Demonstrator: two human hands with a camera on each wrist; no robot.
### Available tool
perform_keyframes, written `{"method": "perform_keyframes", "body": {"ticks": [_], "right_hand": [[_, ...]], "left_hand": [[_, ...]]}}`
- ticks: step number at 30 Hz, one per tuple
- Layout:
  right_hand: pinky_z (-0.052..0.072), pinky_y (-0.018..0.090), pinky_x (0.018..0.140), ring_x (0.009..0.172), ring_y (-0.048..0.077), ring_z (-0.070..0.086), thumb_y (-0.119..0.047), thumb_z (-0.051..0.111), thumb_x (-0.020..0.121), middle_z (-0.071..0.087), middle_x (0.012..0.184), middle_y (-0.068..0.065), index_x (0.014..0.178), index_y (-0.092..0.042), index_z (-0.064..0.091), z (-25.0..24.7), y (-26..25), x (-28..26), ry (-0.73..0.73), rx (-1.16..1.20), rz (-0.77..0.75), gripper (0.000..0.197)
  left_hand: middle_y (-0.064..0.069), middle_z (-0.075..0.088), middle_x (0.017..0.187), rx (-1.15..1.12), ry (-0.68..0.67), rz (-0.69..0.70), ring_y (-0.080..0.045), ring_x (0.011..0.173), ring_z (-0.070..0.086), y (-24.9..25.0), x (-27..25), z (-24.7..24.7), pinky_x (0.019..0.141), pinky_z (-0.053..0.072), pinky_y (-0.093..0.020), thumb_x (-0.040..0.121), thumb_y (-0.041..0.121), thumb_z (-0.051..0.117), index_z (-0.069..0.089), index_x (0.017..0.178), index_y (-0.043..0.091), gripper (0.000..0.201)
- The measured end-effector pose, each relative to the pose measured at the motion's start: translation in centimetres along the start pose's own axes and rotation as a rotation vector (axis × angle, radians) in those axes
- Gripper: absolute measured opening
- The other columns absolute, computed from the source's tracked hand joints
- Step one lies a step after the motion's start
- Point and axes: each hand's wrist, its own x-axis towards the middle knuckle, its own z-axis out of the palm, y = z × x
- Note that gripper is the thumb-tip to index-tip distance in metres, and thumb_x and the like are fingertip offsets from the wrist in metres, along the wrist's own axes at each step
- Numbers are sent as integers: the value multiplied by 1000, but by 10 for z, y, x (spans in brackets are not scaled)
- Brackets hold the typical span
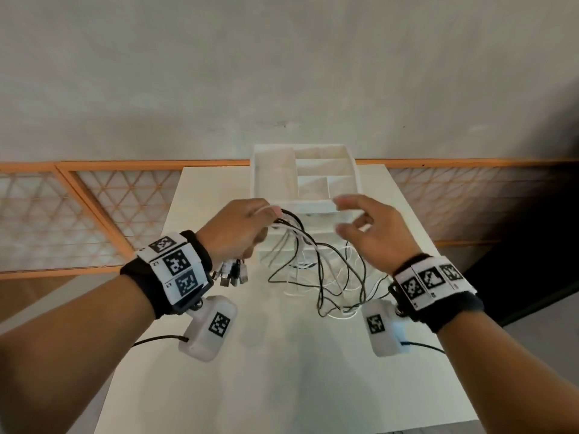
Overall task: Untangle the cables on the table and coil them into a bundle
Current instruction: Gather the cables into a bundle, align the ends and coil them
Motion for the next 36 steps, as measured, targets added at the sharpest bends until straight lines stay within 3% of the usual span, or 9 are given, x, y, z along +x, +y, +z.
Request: {"method": "perform_keyframes", "body": {"ticks": [5, 10, 15, 18, 21, 24, 29, 33, 36], "right_hand": [[44, 20, 54, 54, 8, 50, -18, 71, 87, 67, 77, 7, 99, -15, 71, 33, -46, -5, -259, 325, -49, 13], [35, 20, 47, 47, 10, 42, -14, 74, 87, 52, 60, -1, 84, -2, 67, 41, -22, -12, -453, 372, 106, 14], [48, 29, 67, 70, 20, 61, -30, 67, 84, 65, 71, 0, 73, -14, 65, 53, 43, -14, -420, -207, 93, 19], [45, 24, 60, 73, 22, 64, -42, 58, 86, 62, 74, -2, 76, -20, 64, 45, 104, -28, -380, -495, 349, 25], [45, 27, 61, 76, 27, 64, -50, 54, 92, 66, 77, 5, 87, -14, 70, 27, 130, -19, -207, -527, 559, 40], [50, 38, 91, 107, 35, 64, -43, 52, 95, 70, 114, 16, 112, -16, 71, -7, 109, 8, 125, -339, 524, 37], [48, 30, 71, 73, 25, 65, -44, 51, 96, 69, 80, 7, 100, -19, 69, -57, 57, 29, 706, 27, 255, 32], [51, 44, 90, 102, 42, 63, -57, 43, 96, 68, 103, 25, 105, -7, 66, -31, 106, 8, 233, -436, 580, 56], [61, 47, 75, 70, 34, 70, -51, 48, 96, 73, 84, 17, 98, -8, 67, -1, 111, -5, 131, -160, 731, 47]], "left_hand": [[9, 43, 50, 200, -77, 124, -12, 40, 33, 3, -9, 11, 42, 29, -22, 100, 33, 50, 53, 77, 2, 38], [9, 44, 51, 224, -94, 131, -8, 39, 33, -12, -22, 9, 42, 31, -20, 97, 35, 53, 56, 83, -5, 43], [12, 38, 46, 60, -2, 198, -9, 42, 27, 4, -26, -6, 43, 26, -20, 96, 38, 53, 59, 86, 0, 40], [12, 28, 51, -142, 80, 244, -15, 50, 16, 20, -25, -21, 45, 18, -22, 97, 31, 54, 53, 68, 7, 38], [12, 29, 49, -80, 136, 244, -14, 47, 17, 19, -18, -26, 44, 18, -21, 99, 31, 52, 46, 69, 4, 42], [8, 39, 50, 305, 170, 178, -10, 40, 30, 2, -9, -19, 46, 27, -26, 101, 37, 46, 44, 67, 7, 45], [1, 46, 56, 217, 396, 80, -17, 46, 37, -25, 4, -15, 54, 33, -30, 100, 42, 45, 51, 68, 11, 45], [12, 36, 44, -277, 561, 178, -10, 39, 26, 2, 3, -23, 42, 25, -24, 101, 33, 49, 47, 62, 20, 41], [14, 32, 44, -328, 473, 243, -11, 42, 23, 16, 2, -20, 44, 21, -25, 101, 32, 48, 44, 61, 22, 41]]}}
